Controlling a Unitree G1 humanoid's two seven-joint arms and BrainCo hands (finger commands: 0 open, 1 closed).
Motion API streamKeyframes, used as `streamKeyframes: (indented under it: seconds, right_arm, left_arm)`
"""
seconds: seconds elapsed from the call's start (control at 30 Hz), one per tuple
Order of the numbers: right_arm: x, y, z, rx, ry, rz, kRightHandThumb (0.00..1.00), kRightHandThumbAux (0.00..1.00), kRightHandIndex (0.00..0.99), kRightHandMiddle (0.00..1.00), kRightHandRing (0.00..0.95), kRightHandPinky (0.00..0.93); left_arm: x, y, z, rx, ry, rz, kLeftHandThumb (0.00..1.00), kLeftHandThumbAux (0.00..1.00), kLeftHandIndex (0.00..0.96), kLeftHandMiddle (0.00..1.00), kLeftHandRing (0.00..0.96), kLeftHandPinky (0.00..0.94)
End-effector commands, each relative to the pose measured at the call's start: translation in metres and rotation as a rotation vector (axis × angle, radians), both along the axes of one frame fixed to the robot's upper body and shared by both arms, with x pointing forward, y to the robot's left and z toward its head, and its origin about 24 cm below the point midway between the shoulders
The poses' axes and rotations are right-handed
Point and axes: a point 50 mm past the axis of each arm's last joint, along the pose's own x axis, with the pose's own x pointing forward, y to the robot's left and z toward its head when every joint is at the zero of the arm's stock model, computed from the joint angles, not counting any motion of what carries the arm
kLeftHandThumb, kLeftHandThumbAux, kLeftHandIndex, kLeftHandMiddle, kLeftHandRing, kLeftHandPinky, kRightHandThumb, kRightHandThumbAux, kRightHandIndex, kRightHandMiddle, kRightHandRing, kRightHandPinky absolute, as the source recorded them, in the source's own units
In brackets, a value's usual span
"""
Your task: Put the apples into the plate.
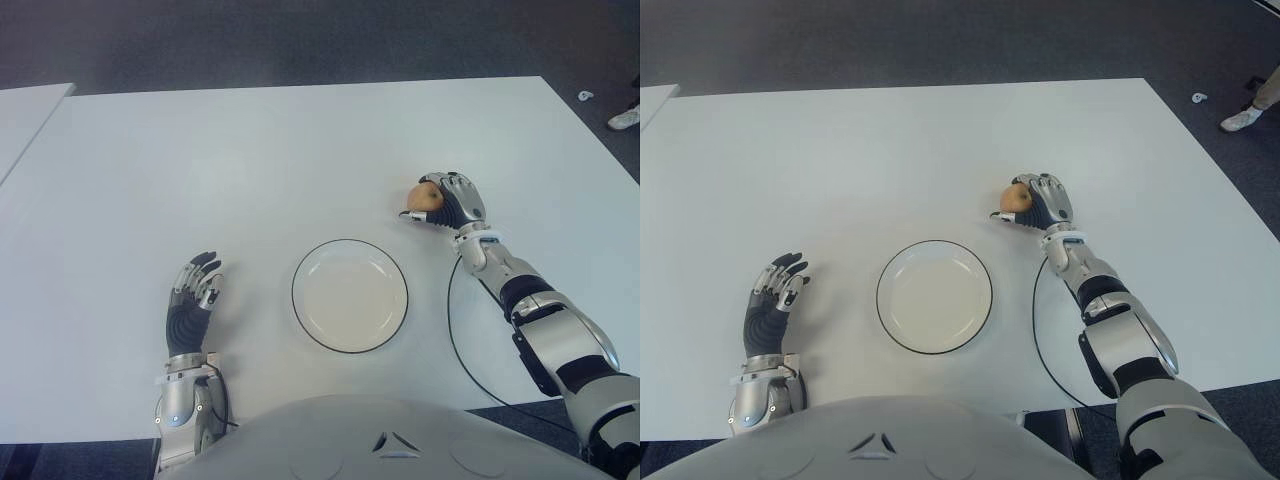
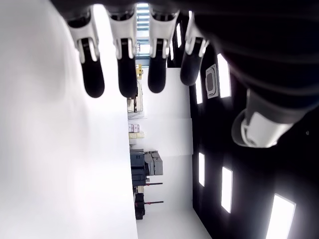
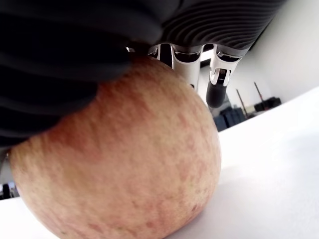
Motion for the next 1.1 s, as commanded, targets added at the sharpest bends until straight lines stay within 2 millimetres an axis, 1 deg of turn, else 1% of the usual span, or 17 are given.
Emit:
streamKeyframes:
  seconds: [0.03,0.2,0.33,0.43,0.57,0.8,0.93,1.1]
  right_arm:
    - [-0.012,0.0,-0.014,-0.003,0.017,0.001,0.614,0.521,0.634,0.722,0.708,0.764]
    - [-0.012,-0.001,-0.014,0.012,-0.004,-0.024,0.696,0.559,0.684,0.776,0.768,0.824]
    - [-0.011,-0.001,-0.014,0.016,-0.004,-0.036,0.785,0.616,0.745,0.82,0.808,0.851]
    - [-0.01,-0.002,-0.013,0.015,0.003,-0.041,0.822,0.64,0.774,0.84,0.827,0.859]
    - [-0.007,-0.002,-0.013,-0.004,0.031,-0.038,0.842,0.659,0.799,0.861,0.847,0.863]
    - [-0.004,-0.004,-0.012,0.008,0.107,-0.046,0.858,0.683,0.824,0.871,0.851,0.825]
    - [-0.002,-0.005,-0.012,0.003,0.141,-0.045,0.845,0.697,0.829,0.865,0.841,0.762]
    - [-0.001,-0.006,-0.011,-0.001,0.147,-0.043,0.833,0.707,0.834,0.866,0.834,0.714]
  left_arm:
    - [-0.011,-0.007,-0.013,-0.052,0.085,-0.003,0.302,0.509,0.219,0.216,0.244,0.278]
    - [-0.011,-0.008,-0.01,-0.056,0.071,-0.001,0.308,0.503,0.222,0.218,0.243,0.278]
    - [-0.011,-0.009,-0.009,-0.059,0.055,0.0,0.31,0.492,0.227,0.219,0.243,0.281]
    - [-0.011,-0.01,-0.008,-0.059,0.044,-0.004,0.309,0.488,0.23,0.218,0.241,0.281]
    - [-0.011,-0.011,-0.007,-0.059,0.049,0.001,0.311,0.489,0.232,0.217,0.241,0.283]
    - [-0.01,-0.013,-0.005,-0.056,0.018,-0.002,0.32,0.492,0.238,0.217,0.244,0.287]
    - [-0.01,-0.013,-0.004,-0.051,0.012,-0.005,0.309,0.492,0.242,0.22,0.244,0.288]
    - [-0.009,-0.014,-0.005,-0.06,0.018,0.001,0.309,0.489,0.245,0.222,0.245,0.289]
